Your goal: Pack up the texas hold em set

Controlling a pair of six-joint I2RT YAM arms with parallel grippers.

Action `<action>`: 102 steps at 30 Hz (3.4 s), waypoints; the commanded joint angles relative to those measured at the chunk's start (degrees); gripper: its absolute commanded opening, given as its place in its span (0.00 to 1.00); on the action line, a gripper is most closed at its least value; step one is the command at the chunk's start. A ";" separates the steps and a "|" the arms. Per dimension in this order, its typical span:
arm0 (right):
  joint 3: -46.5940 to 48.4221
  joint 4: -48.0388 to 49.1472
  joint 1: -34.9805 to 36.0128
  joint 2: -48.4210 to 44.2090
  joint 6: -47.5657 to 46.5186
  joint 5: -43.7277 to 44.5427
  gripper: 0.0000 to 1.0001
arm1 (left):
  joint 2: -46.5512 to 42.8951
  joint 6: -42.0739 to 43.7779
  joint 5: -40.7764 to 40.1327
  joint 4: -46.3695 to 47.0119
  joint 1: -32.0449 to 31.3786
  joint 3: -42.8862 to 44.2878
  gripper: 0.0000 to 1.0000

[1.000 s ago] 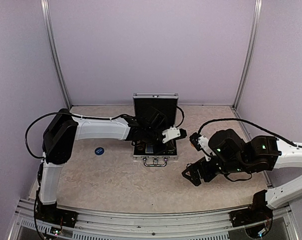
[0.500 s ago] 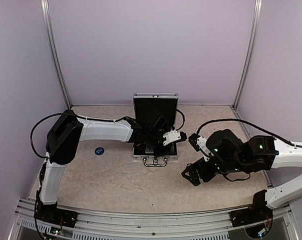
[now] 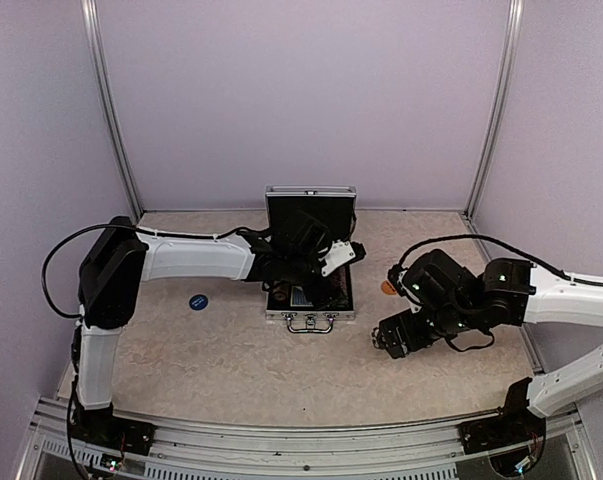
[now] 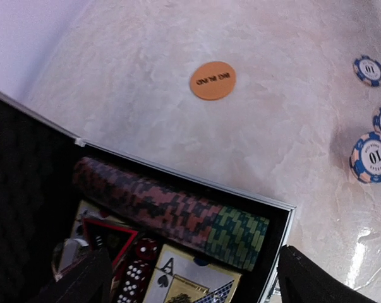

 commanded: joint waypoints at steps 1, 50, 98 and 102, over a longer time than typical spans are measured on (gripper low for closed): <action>0.96 -4.47 -2.83 2.96 1.90 0.47 0.99 | -8.89 -11.05 -7.54 5.52 -1.43 -3.59 0.92; 0.97 -0.71 -12.76 22.20 -6.29 -6.60 0.92 | -30.43 -42.72 -28.96 24.18 -15.65 -41.97 0.99; -3.91 5.94 -16.44 25.24 -9.83 -10.10 0.36 | -30.24 -43.23 -28.51 23.86 -15.71 -41.63 0.99; -3.59 5.12 -16.44 24.29 -9.45 -10.23 0.34 | -30.34 -43.21 -28.43 23.96 -15.70 -41.61 0.99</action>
